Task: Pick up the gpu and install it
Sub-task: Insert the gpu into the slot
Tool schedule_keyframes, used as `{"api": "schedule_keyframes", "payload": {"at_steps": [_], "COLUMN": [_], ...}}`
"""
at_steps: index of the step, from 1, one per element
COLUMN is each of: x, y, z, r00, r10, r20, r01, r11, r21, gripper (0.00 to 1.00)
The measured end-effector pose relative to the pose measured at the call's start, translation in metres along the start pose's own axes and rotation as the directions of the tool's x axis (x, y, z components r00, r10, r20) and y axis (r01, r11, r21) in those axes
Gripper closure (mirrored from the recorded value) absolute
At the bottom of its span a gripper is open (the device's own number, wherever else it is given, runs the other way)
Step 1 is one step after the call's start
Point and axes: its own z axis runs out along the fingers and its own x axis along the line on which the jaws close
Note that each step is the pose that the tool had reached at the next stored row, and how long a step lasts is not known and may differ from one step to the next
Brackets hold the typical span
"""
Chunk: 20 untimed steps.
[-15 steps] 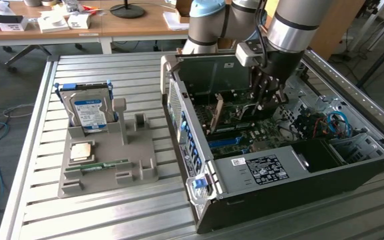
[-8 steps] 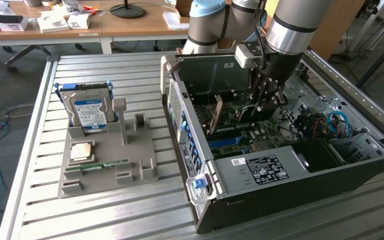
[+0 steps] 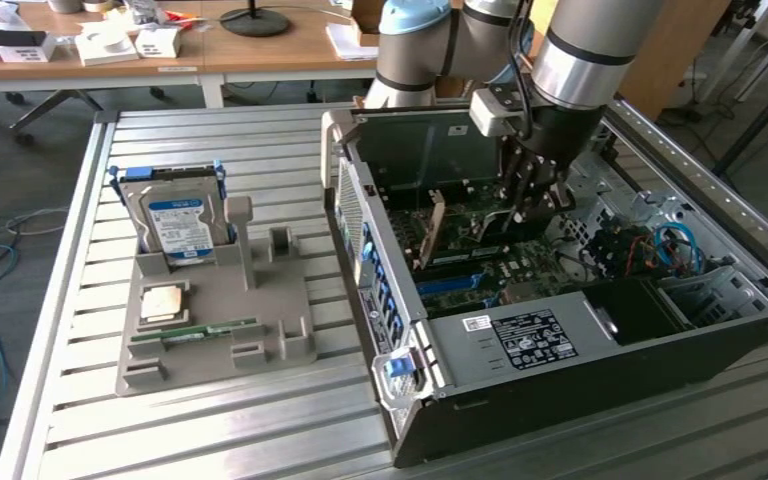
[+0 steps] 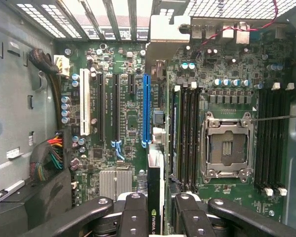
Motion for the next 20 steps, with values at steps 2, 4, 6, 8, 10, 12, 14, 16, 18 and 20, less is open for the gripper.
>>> {"api": "schedule_keyframes", "payload": {"at_steps": [2,4,6,8,10,12,14,16,18,20], "x": [0.000,0.000,0.000,0.000,0.000,0.000,0.000,0.001,0.001,0.001], "y": [0.0000,0.0000,0.0000,0.0001,0.0001,0.0001,0.0001,0.0001,0.0002,0.0002], "z": [0.0001,0.0021,0.0043,0.0061,0.0076,0.0095,0.0118,0.0138,0.0154,0.0154], "r00": [1.0000,1.0000,1.0000,1.0000,1.0000,1.0000,1.0000,1.0000,1.0000,1.0000], "r10": [0.000,0.000,0.000,0.000,0.000,0.000,0.000,0.000,0.000,0.000], "r20": [0.0000,0.0004,0.0000,0.0001,0.0001,0.0000,0.0001,0.0000,0.0001,-0.0001], "r01": [0.000,0.000,0.000,0.000,0.000,0.000,0.000,0.000,0.000,0.000], "r11": [1.0000,1.0000,1.0000,1.0000,1.0000,1.0000,1.0000,1.0000,1.0000,1.0000], "r21": [0.0000,0.0001,0.0000,0.0000,0.0000,0.0000,0.0000,0.0000,0.0000,-0.0001], "gripper": [0.74,0.74,0.74,0.74,0.74,0.74,0.74,0.74,0.74,0.74]}}
